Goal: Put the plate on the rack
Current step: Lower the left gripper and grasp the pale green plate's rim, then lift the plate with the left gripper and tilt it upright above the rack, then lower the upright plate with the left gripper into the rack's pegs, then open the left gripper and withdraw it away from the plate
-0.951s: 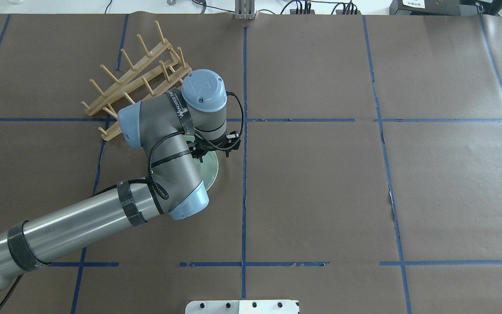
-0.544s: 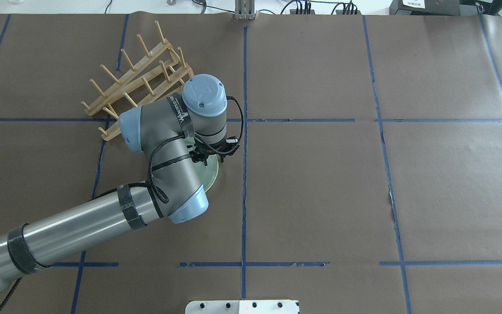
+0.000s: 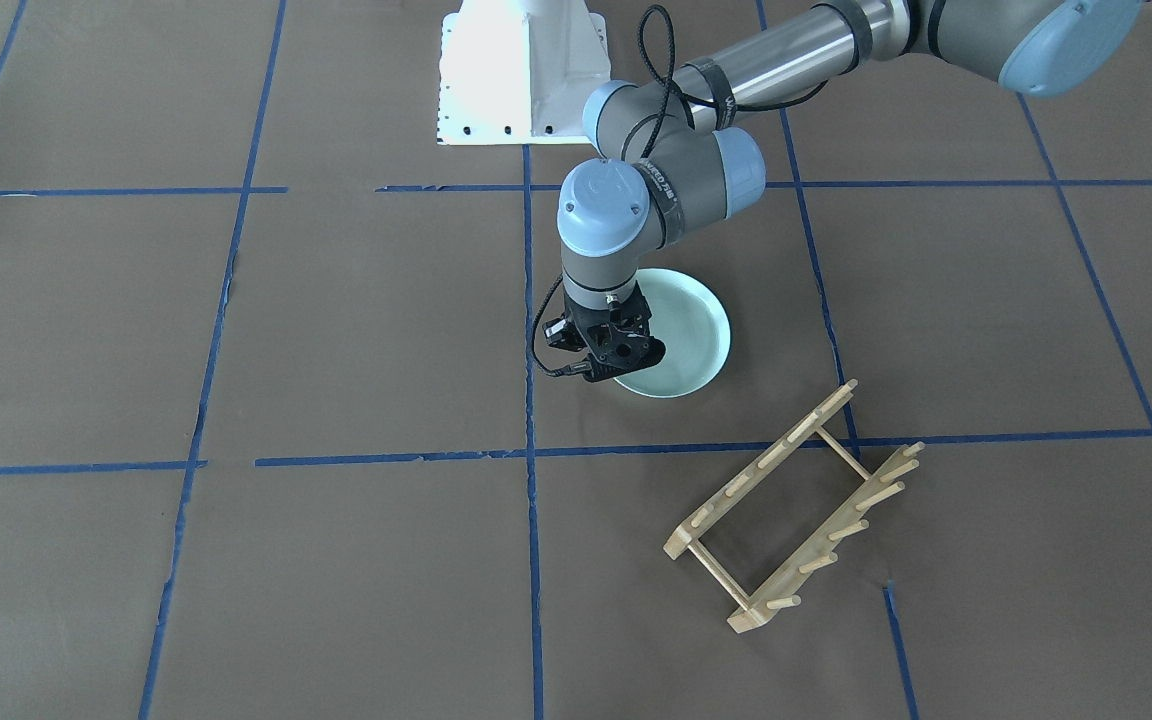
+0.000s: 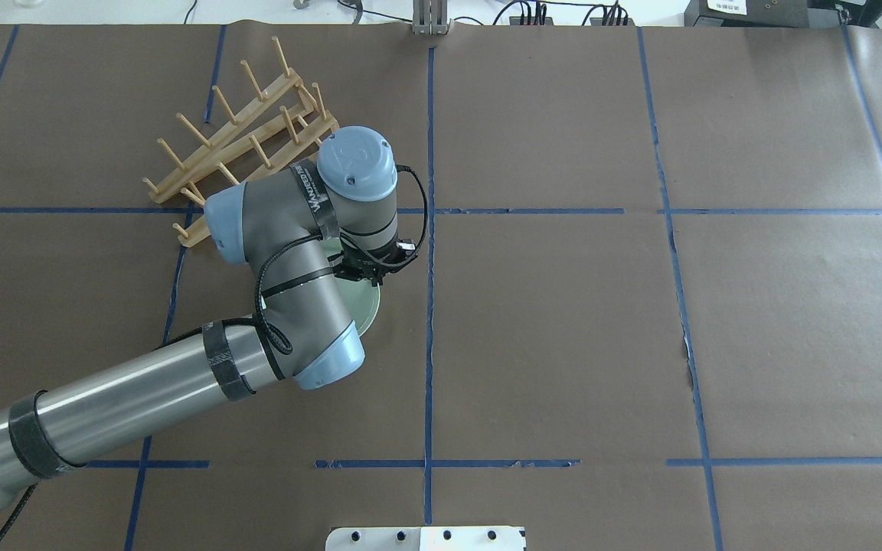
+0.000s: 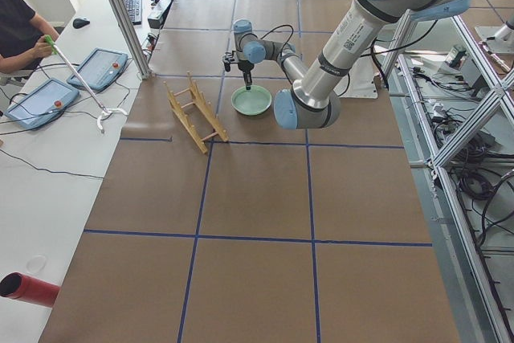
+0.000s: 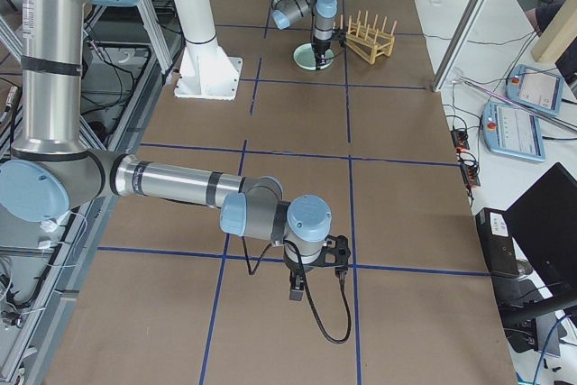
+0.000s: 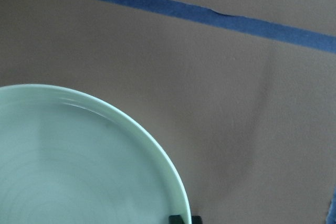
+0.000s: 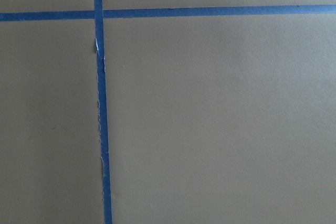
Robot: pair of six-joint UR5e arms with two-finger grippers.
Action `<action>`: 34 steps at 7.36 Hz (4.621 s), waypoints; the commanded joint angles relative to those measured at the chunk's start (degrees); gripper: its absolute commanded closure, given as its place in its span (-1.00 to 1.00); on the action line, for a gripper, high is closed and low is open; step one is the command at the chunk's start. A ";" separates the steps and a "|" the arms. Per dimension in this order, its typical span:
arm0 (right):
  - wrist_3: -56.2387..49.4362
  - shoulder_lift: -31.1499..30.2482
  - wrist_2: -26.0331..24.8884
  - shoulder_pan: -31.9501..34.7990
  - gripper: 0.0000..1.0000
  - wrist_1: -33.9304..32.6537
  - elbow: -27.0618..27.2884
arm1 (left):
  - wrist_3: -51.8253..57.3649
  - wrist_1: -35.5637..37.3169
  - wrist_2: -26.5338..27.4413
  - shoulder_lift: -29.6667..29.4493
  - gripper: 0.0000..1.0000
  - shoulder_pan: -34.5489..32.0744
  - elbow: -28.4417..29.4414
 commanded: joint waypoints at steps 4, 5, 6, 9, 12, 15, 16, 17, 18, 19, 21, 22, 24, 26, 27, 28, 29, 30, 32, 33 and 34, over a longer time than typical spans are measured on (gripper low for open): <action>0.00 0.00 0.00 0.00 -1.00 0.00 -0.09 | -22.00 -29.17 -7.09 11.69 1.00 -18.29 -20.11; 0.00 0.00 0.00 0.00 -1.00 0.00 -0.09 | -31.92 -42.80 -6.85 14.87 1.00 -19.36 -19.33; 0.00 0.00 0.00 0.00 -1.00 0.00 0.00 | -33.93 -50.68 -6.50 16.29 1.00 -20.85 -17.58; 0.00 0.00 0.00 0.00 -1.00 0.00 -0.09 | -34.39 -70.53 -3.08 16.04 1.00 -26.56 -6.89; 0.00 0.00 0.00 0.00 -1.00 0.00 0.00 | -36.31 -76.51 4.89 13.34 1.00 -27.19 -0.45; 0.00 0.00 0.00 0.00 -1.00 0.00 0.00 | -36.62 -79.32 6.69 11.82 1.00 -26.32 5.45; 0.00 0.00 0.00 0.00 -1.00 0.00 0.00 | -35.37 -79.33 6.51 11.82 1.00 -25.62 5.47; 0.00 0.00 0.00 0.00 -1.00 0.00 -0.09 | -35.18 -79.41 6.34 11.91 1.00 -25.09 5.38; 0.00 0.00 0.00 0.00 -1.00 0.00 0.00 | -34.75 -80.63 6.33 12.35 1.00 -24.30 5.38; 0.00 0.00 0.00 0.00 -1.00 0.00 -0.09 | -30.65 -81.60 6.25 13.05 1.00 -23.94 5.38; 0.00 0.00 0.00 0.00 -1.00 0.00 0.00 | -29.21 -81.70 6.25 13.75 1.00 -22.37 5.82; 0.00 0.00 0.00 0.00 -1.00 0.00 0.00 | -28.94 -81.70 6.59 13.67 1.00 -21.92 5.99; 0.00 0.00 0.00 0.00 -1.00 0.00 0.00 | -28.59 -81.70 6.69 13.75 1.00 -20.78 6.70; 0.00 0.00 0.00 0.00 -1.00 0.00 0.00 | -26.85 -81.70 6.77 13.76 1.00 -20.69 8.27; 0.00 0.00 0.00 0.00 -1.00 0.00 0.00 | -26.48 -81.70 6.77 13.76 1.00 -20.69 8.37; 0.00 0.00 0.00 0.00 -1.00 0.00 -0.09 | -26.39 -81.70 6.77 13.76 1.00 -20.69 8.37; 0.00 0.00 0.00 0.00 -1.00 0.00 -0.09 | -26.48 -81.70 6.86 13.76 -0.24 -20.69 8.37; 0.00 0.00 0.00 0.00 -1.00 0.00 0.00 | -26.65 -81.61 7.47 13.67 -0.99 -20.78 8.28; 0.00 0.00 0.00 0.00 -1.00 0.00 0.00 | -24.39 -77.60 -2.81 13.67 -1.00 -25.75 7.23; 0.00 0.00 0.00 0.00 -1.00 0.00 0.00 | -16.45 -67.74 -12.55 14.45 -1.00 -29.61 2.44; 0.00 0.00 0.00 0.00 -1.00 0.00 -0.09 | -6.80 -56.33 -21.52 18.64 -1.00 -33.57 -4.48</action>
